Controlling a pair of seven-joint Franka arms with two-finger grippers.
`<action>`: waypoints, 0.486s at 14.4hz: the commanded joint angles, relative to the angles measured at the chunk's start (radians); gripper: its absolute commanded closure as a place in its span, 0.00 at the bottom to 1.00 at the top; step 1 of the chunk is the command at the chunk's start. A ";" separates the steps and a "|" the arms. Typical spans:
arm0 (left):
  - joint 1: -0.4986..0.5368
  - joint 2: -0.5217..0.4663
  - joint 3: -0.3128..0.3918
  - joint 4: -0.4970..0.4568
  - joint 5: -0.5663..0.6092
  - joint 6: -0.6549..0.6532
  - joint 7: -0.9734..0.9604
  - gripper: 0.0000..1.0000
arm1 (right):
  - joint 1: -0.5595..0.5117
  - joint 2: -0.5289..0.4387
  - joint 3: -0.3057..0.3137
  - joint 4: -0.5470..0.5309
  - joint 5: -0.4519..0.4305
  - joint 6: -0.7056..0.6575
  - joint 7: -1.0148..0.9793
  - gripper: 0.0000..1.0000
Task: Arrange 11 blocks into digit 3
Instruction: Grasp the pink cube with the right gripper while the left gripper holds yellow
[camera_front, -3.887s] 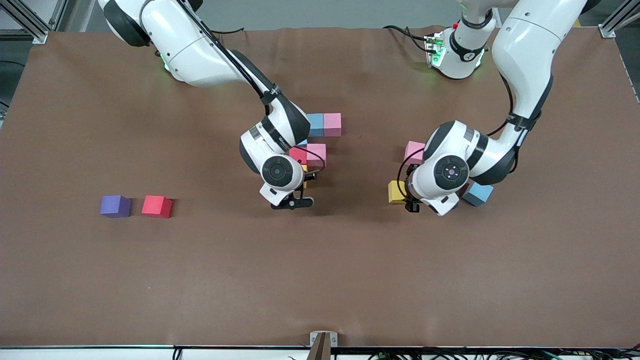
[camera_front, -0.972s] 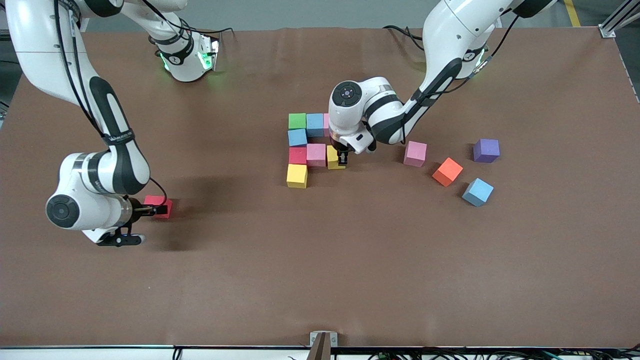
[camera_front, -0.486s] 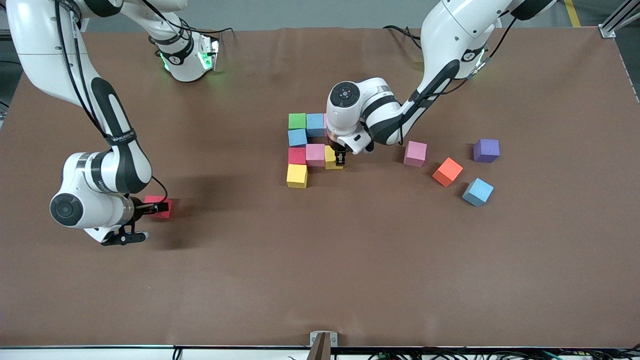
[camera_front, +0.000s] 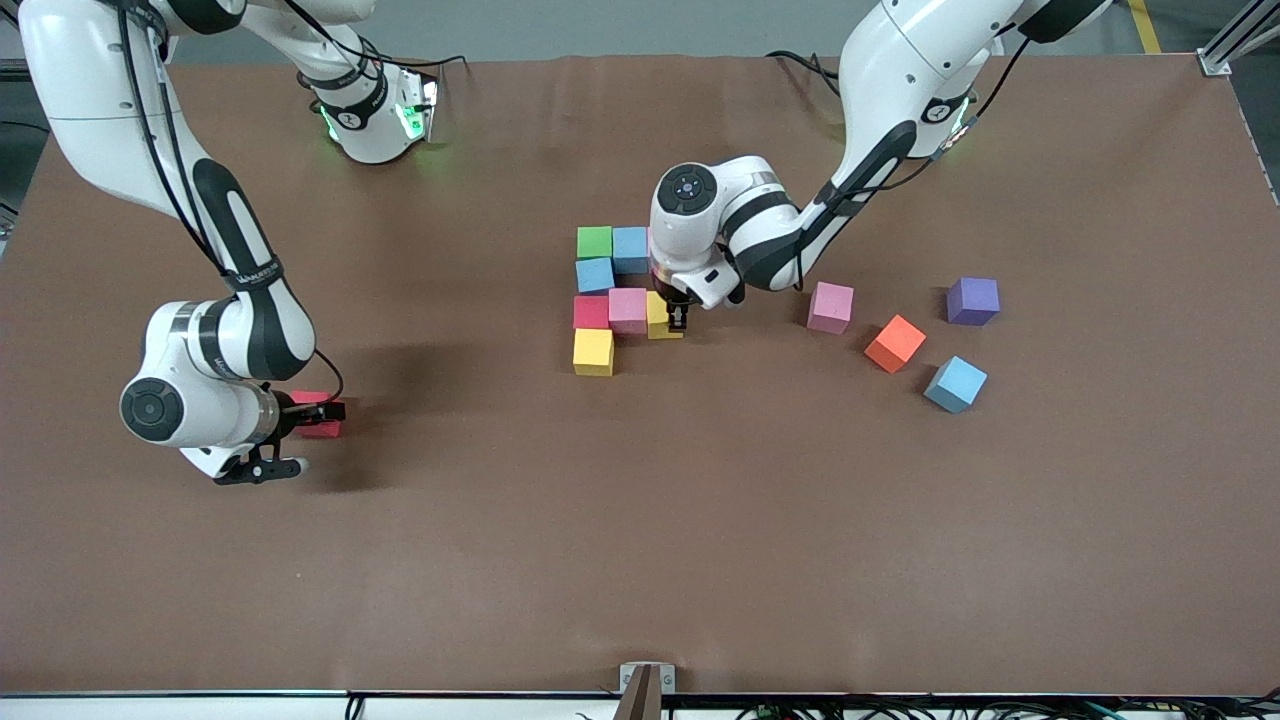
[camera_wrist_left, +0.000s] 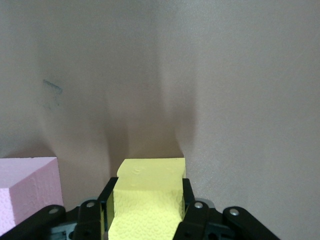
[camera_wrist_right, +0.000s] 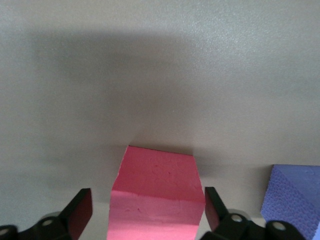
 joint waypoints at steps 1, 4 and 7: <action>-0.011 0.018 0.001 0.015 0.012 0.007 -0.046 0.26 | -0.020 -0.036 0.016 -0.038 -0.018 0.010 0.000 0.29; -0.013 0.017 0.001 0.043 0.015 -0.008 -0.045 0.00 | -0.020 -0.036 0.016 -0.037 -0.018 0.005 0.000 0.45; -0.010 -0.011 0.000 0.048 0.018 -0.033 -0.032 0.00 | -0.020 -0.035 0.018 -0.025 0.014 0.005 0.004 0.52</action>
